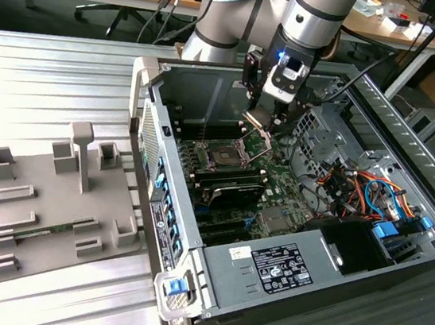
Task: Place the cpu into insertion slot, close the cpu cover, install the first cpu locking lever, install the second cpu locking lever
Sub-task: 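Place the cpu into insertion slot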
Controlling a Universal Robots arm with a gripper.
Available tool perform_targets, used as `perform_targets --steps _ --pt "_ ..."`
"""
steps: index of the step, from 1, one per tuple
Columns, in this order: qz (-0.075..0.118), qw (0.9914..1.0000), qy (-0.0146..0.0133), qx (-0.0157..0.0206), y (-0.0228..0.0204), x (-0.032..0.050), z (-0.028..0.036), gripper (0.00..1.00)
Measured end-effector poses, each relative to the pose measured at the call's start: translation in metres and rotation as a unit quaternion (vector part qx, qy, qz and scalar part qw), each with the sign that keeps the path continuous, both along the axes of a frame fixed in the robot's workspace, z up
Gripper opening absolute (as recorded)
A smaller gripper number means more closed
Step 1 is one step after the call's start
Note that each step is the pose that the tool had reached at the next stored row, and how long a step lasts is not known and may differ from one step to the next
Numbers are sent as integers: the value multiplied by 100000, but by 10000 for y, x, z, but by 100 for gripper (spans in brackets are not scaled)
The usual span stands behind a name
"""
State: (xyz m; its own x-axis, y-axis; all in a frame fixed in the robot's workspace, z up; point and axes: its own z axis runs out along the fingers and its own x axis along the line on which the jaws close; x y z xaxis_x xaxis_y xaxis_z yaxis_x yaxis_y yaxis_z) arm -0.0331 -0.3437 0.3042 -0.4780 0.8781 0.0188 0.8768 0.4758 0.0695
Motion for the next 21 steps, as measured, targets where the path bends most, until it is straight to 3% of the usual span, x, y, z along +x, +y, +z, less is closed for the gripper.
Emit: perform_targets --steps 21 --pt "-2390 99971 -1 1 0 0 -1 55"
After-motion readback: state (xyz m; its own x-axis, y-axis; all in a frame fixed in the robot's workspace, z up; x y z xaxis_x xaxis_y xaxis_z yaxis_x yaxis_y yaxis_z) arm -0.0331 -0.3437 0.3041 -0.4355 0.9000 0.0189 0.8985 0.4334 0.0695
